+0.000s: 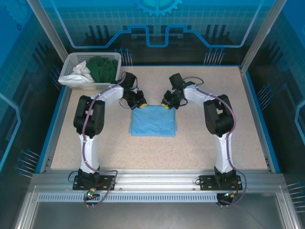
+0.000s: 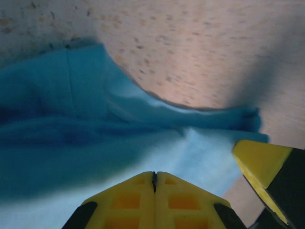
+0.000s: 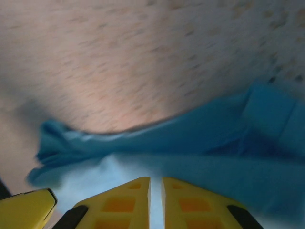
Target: Fold and stack the t-shirts
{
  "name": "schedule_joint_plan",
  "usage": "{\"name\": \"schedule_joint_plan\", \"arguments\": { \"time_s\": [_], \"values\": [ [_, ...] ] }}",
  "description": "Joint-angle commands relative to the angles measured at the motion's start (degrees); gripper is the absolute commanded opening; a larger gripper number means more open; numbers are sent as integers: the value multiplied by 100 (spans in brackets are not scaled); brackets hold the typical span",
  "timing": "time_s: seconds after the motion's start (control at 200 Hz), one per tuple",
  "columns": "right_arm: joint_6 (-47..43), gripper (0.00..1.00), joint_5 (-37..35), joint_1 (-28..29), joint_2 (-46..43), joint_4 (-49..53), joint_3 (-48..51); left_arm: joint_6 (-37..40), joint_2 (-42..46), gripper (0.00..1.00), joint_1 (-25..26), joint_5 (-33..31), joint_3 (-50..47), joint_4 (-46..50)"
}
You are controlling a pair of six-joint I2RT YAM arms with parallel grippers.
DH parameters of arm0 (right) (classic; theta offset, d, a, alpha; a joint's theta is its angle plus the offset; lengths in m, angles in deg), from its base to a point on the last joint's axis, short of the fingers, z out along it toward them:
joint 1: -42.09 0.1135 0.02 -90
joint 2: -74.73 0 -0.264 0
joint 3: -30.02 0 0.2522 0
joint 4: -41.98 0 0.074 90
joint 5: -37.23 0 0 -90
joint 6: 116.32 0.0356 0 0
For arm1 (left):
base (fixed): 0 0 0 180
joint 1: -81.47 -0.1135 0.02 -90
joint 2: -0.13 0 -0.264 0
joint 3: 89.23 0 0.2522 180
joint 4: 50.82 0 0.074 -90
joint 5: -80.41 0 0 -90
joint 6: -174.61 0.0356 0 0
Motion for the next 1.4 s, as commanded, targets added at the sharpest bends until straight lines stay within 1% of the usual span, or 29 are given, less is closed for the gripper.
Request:
{"name": "schedule_joint_plan", "arguments": {
  "time_s": [0.0, 0.13, 0.225, 0.28, 0.32, 0.34, 0.37, 0.405, 0.505, 0.57, 0.595, 0.62, 0.645, 0.68, 0.69, 0.705, 0.78, 0.805, 0.835, 0.935, 1.045, 1.131, 1.226, 1.321, 1.396],
  "values": [
    [-90, 14, 281, -227, 300, 418, -191, 179, -387, 0, -138, -319, 413, 224],
    [-205, 16, 459, -571, 578, 463, -236, 253, -591, 0, -380, -816, 596, 590],
    [-410, 20, 567, -690, 613, 501, -310, 260, -567, 0, -485, -841, 662, 677],
    [-478, 23, 605, -705, 508, 436, -320, 294, -543, 3, -488, -749, 817, 766],
    [-500, 27, 651, -695, 358, 297, -281, 288, -488, 7, -479, -642, 930, 800],
    [-503, 30, 654, -682, 258, 223, -243, 268, -450, 10, -472, -591, 976, 816],
    [-502, 38, 637, -643, 96, 152, -196, 234, -370, 16, -474, -517, 1039, 829],
    [-506, 45, 586, -601, -96, 84, -172, 182, -254, 23, -470, -422, 1109, 837],
    [-703, 58, 226, -384, -633, 294, -190, 151, 296, 47, -403, -246, 1228, 893],
    [-888, 66, -330, -110, -789, 969, -443, 252, 776, 64, -286, -249, 1082, 877],
    [-924, 70, -714, 32, -751, 1519, -671, 325, 971, 71, -233, -276, 945, 840],
    [-932, 72, -1032, 152, -645, 2064, -915, 390, 1187, 77, -159, -322, 753, 760],
    [-963, 73, -1173, 269, -533, 2416, -1118, 475, 1398, 82, -86, -381, 543, 703],
    [-1066, 75, -1191, 464, -443, 2581, -1205, 583, 1693, 90, 8, -526, 195, 666],
    [-1087, 76, -1192, 518, -429, 2600, -1206, 603, 1782, 95, 36, -580, 89, 677],
    [-1097, 78, -1233, 610, -413, 2638, -1192, 631, 1927, 98, 80, -653, -65, 673],
    [-988, 82, -1530, 1101, -424, 2624, -1003, 577, 2743, 99, 187, -900, -1079, 520],
    [-934, 95, -1569, 1233, -417, 2584, -930, 512, 3036, 99, 189, -939, -1405, 448],
    [-854, 99, -1613, 1378, -376, 2544, -878, 459, 3365, 99, 189, -1009, -1826, 419],
    [-734, 100, -1604, 1708, -81, 2516, -938, 512, 4377, 99, 189, -1616, -2811, 762],
    [-883, 100, -1878, 1883, 515, 2874, -1476, 689, 5134, 99, 189, -2179, -3649, 1302],
    [-1027, 100, -1996, 1849, 1063, 3234, -1906, 733, 5541, 99, 180, -2148, -4185, 1463],
    [-1108, 100, -2156, 1679, 1387, 3487, -2099, 621, 5850, 99, 183, -1933, -4607, 1489],
    [-1260, 100, -2335, 1345, 1434, 3557, -2024, 534, 5922, 99, 183, -1747, -4595, 1526],
    [-1378, 100, -2546, 972, 1434, 3709, -1980, 522, 5889, 99, 188, -1682, -4524, 1545]
  ]
}}
